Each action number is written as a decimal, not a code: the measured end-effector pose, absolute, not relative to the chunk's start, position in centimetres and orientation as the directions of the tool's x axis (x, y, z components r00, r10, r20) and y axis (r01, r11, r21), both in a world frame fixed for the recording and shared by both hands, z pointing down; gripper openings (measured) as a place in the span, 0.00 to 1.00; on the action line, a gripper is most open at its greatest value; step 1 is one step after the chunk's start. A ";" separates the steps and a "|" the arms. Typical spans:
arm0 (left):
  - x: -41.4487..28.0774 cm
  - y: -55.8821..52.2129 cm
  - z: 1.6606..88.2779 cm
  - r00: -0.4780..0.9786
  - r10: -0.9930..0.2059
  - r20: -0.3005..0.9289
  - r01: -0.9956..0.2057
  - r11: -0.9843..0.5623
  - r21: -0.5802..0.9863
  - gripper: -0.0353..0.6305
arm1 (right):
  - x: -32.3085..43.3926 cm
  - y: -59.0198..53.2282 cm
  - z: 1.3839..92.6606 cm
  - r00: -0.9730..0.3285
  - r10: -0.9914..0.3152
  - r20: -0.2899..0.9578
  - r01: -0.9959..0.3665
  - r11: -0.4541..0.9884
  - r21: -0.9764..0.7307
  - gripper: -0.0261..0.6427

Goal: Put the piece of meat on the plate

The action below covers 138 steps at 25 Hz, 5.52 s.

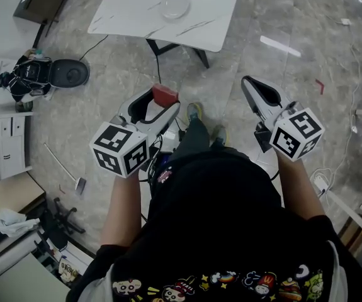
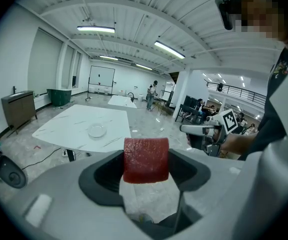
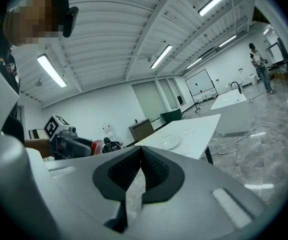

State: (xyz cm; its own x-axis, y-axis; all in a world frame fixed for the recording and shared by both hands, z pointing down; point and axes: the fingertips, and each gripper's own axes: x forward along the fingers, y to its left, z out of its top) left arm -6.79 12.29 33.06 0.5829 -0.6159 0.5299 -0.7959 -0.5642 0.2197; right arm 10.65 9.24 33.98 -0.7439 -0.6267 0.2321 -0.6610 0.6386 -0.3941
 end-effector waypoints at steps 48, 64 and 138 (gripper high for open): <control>-18.1 -6.3 37.1 0.714 -0.430 0.552 -0.654 -0.690 0.309 0.64 | -2.6 -6.5 35.2 -0.611 -0.713 0.344 -0.785 0.490 -0.380 0.08; -19.0 -7.4 36.9 0.733 -0.423 0.533 -0.637 -0.701 0.319 0.64 | -4.3 -6.9 35.3 -0.600 -0.715 0.359 -0.795 0.482 -0.367 0.08; -9.4 -34.1 58.1 0.345 -0.344 0.873 -0.866 -0.476 0.154 0.64 | 12.7 -24.4 43.6 -0.648 -0.625 0.435 -0.745 0.400 -0.534 0.08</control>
State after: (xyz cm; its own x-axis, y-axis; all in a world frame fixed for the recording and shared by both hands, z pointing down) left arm -9.42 -34.14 58.07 0.3450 -0.3435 0.8735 -0.8655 -0.4765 0.1545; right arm 12.74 -24.40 43.62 -0.6476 -0.6253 0.4354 -0.7450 0.3997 -0.5340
